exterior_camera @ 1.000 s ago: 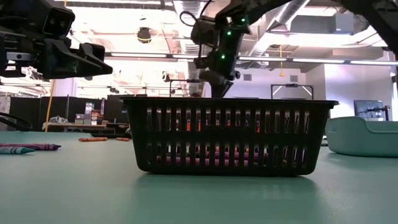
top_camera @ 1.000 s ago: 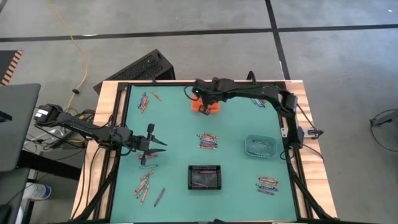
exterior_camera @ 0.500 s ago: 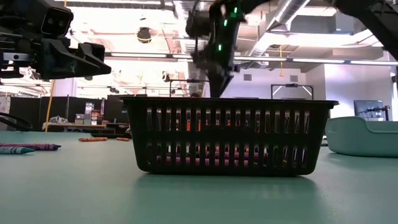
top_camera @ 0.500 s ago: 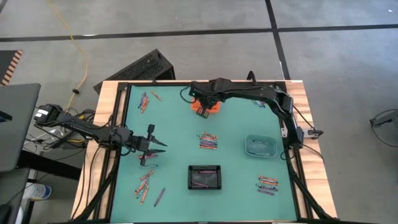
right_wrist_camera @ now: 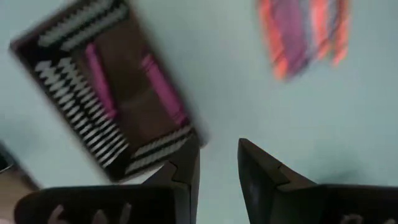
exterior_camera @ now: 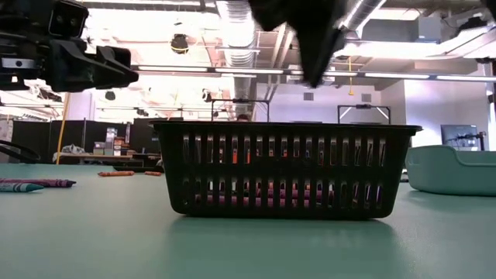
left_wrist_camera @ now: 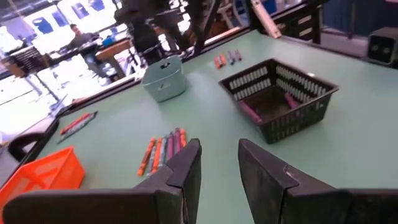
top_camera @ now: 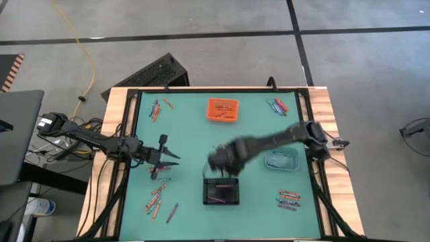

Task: Sort crayons
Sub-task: Put the purple crayon into the black bin

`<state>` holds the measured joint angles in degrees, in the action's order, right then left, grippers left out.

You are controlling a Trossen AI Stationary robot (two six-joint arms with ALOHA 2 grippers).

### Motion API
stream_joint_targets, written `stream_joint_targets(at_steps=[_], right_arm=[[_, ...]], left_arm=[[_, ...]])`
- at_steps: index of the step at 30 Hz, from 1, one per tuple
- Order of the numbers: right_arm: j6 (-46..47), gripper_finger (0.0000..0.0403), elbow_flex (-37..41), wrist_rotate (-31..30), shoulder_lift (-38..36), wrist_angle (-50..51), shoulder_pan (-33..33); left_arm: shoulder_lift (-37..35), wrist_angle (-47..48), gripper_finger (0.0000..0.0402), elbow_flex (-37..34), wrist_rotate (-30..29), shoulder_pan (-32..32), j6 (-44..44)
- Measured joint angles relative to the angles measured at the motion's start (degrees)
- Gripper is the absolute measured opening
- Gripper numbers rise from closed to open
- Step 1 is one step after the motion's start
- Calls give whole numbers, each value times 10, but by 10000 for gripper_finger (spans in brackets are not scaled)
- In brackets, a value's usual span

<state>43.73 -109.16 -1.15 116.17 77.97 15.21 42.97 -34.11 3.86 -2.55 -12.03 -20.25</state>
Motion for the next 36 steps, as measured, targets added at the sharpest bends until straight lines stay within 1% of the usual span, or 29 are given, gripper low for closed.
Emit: stream_joint_targets(at_steps=[3, 7, 11, 17, 21, 24, 27, 31, 36], right_arm=[[112, 102, 8, 0, -1, 6, 68], [238, 102, 32, 3, 0, -6, 151], [329, 102, 51, 27, 0, -15, 220], [330, 102, 76, 49, 0, -10, 292], [320, 102, 97, 83, 0, -21, 328], [349, 102, 114, 88, 0, -24, 346], [373, 102, 130, 86, 0, -24, 355], [374, 102, 146, 84, 0, -21, 357], [366, 102, 163, 82, -5, -17, 346]], left_arm=[[0, -4, 96, 0, 12, 0, -1], [0, -6, 96, 0, 18, 0, -7], [0, -6, 96, 0, 18, 0, -3], [0, -4, 96, 0, 18, 0, -2], [0, -4, 96, 0, 18, 0, -4], [0, -4, 96, 0, 18, 0, -8], [0, -4, 96, 0, 18, 0, -9], [0, -5, 96, 0, 18, 0, -11], [0, -22, 96, 0, 18, 0, -43]])
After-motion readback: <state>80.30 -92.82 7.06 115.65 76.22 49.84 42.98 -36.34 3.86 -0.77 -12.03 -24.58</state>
